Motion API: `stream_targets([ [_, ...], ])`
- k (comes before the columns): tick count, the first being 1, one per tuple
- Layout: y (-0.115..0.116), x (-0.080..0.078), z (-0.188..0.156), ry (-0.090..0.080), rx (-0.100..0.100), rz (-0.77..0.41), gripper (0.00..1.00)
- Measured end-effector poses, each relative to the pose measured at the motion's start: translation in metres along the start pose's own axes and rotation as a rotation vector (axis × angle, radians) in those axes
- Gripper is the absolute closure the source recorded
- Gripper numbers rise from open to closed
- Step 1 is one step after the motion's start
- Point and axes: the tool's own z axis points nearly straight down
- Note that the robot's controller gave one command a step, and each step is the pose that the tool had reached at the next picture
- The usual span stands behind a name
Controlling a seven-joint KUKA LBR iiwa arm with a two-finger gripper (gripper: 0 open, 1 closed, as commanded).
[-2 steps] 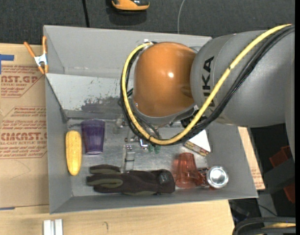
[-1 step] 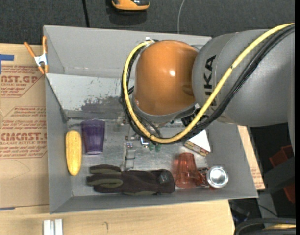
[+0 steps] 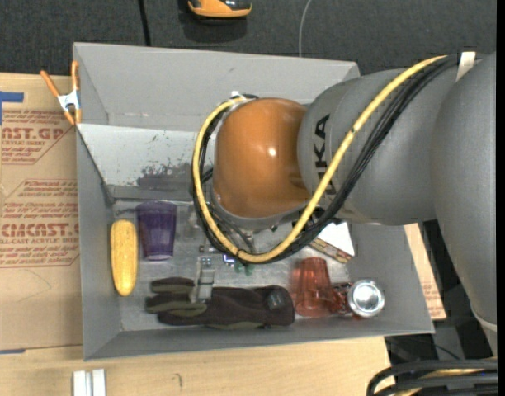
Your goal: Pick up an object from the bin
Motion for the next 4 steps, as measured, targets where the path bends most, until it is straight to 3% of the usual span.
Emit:
stream_targets([
  [1, -0.029, 0.002, 0.075, 0.003, 0.001, 0.008, 0.00],
  [2, -0.039, 0.004, 0.112, 0.010, 0.004, 0.190, 1.00],
  [3, -0.039, 0.004, 0.112, 0.010, 0.004, 0.190, 1.00],
  [4, -0.050, -0.022, -0.013, 0.006, 0.003, 0.190, 1.00],
])
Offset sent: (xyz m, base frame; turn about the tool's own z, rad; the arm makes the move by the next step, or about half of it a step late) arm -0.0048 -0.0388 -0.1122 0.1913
